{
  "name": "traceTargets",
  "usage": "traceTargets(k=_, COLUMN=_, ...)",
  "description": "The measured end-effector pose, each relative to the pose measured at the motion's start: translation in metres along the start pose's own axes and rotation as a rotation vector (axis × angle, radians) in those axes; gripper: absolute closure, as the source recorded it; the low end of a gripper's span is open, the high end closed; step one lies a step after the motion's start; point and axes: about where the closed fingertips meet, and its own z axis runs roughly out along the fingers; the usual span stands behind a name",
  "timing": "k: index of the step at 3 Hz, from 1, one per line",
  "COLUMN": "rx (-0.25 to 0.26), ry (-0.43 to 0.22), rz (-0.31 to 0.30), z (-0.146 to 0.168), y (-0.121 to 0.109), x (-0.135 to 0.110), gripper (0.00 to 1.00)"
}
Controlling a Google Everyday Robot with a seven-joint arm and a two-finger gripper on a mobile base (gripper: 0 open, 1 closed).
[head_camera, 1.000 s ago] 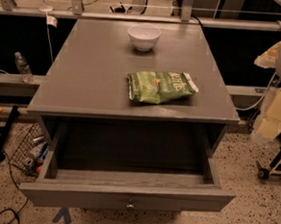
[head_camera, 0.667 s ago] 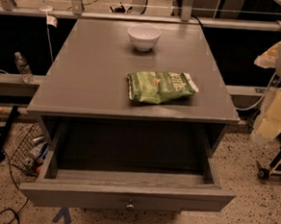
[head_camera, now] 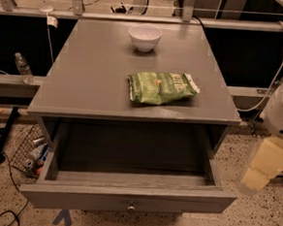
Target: Close top drawer
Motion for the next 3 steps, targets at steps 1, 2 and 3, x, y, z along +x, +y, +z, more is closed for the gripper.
traceTargets(k=1, rx=-0.052, ry=0.115, rz=0.146, z=0.044, y=0.035, x=0.023, gripper=0.00)
traceTargets(k=2, rx=-0.105, ry=0.192, rz=0.306, z=0.094, y=0.062, x=0.041, gripper=0.00)
traceTargets(k=3, rx=-0.106, ry=0.213, rz=0.400, z=0.102, y=0.067, x=0.045, gripper=0.00)
